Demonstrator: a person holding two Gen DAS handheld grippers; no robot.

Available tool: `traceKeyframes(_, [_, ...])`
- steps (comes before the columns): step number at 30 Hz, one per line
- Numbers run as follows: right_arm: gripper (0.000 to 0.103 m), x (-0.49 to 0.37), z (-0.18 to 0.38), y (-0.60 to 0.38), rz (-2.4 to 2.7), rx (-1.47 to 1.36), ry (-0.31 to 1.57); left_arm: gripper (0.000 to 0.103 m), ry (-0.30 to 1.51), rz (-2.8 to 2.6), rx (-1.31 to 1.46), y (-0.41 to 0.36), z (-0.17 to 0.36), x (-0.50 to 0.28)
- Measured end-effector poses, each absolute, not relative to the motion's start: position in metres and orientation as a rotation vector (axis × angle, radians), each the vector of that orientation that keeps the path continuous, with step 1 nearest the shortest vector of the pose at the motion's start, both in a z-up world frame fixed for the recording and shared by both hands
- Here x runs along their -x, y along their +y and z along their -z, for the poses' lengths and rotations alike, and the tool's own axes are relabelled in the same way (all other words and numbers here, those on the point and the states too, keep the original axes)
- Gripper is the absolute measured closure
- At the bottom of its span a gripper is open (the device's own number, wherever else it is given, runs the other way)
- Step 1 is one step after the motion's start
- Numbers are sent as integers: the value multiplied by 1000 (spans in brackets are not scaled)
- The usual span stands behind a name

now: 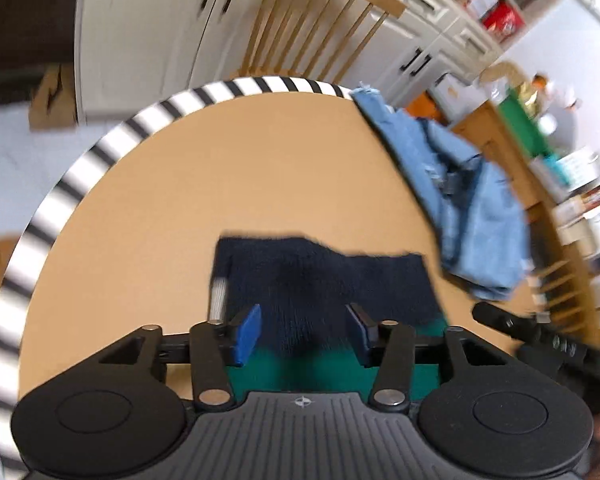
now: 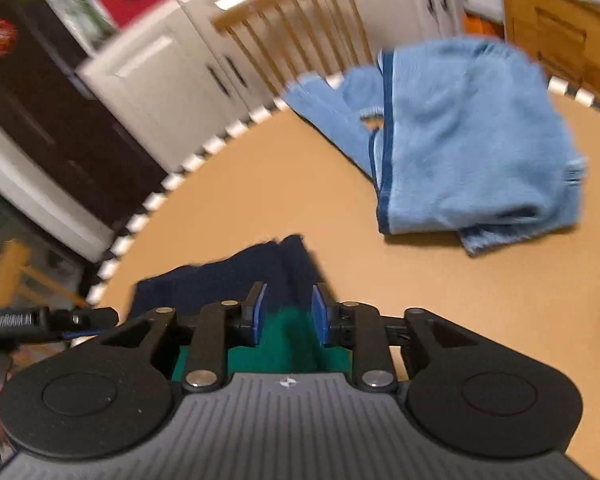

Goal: Fold clothes

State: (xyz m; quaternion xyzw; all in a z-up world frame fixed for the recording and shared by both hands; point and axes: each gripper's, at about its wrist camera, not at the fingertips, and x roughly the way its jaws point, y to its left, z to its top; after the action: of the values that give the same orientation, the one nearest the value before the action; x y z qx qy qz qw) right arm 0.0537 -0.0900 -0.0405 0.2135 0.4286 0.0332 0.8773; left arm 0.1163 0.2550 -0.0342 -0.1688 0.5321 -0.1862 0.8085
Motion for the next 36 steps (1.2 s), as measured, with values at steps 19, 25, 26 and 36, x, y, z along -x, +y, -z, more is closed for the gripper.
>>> traceKeyframes(19, [79, 41, 84, -49, -68, -367, 928, 27, 1095, 209, 201, 248, 78, 32])
traceKeyframes(25, [77, 34, 74, -40, -61, -270, 944, 44, 1059, 213, 192, 245, 49, 37])
traceKeyframes(26, [77, 37, 68, -38, -56, -260, 937, 47, 1039, 213, 180, 243, 42, 38])
traceKeyframes(36, [85, 63, 52, -20, -108, -241, 920, 85, 1070, 213, 81, 231, 37, 26])
